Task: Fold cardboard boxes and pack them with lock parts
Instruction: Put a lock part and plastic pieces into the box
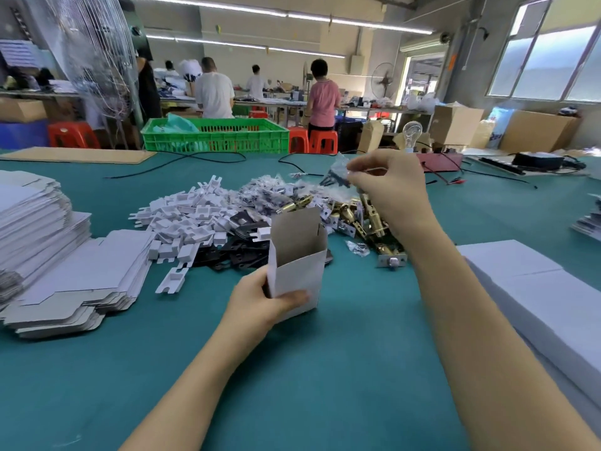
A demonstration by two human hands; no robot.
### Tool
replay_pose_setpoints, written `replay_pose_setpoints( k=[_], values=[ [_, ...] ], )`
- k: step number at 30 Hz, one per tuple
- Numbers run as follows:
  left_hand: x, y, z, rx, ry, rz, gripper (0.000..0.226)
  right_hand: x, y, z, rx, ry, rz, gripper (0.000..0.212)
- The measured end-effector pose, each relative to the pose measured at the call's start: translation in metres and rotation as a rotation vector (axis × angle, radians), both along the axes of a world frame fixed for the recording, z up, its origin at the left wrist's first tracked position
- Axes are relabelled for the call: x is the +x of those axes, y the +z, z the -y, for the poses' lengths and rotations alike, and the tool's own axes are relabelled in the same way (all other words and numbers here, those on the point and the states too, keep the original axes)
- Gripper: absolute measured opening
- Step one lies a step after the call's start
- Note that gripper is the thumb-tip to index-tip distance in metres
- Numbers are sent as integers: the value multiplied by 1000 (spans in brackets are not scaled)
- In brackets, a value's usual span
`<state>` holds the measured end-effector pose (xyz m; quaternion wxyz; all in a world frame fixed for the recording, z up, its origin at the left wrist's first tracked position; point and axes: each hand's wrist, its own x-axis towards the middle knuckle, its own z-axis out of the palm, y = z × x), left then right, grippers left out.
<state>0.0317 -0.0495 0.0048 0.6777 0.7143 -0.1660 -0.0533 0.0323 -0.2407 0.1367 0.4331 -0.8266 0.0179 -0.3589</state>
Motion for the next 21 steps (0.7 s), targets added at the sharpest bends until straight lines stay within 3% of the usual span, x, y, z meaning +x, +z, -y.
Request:
replay_pose_setpoints(
  k=[3, 7, 15, 21],
  values=[
    [-3, 1, 0, -41, -65, -2, 34, -36, 21, 2, 147, 197, 8, 25],
    [-6, 4, 1, -79, -88, -3, 30, -63, 35, -9, 82, 434, -39, 28],
    [-5, 3, 1, -94, -105, -8, 35, -46, 18, -33, -256, 466, -345, 22],
    [-4, 1, 2, -128, -107, -37, 31, -39, 14, -35, -454, 390, -359, 23]
  ],
)
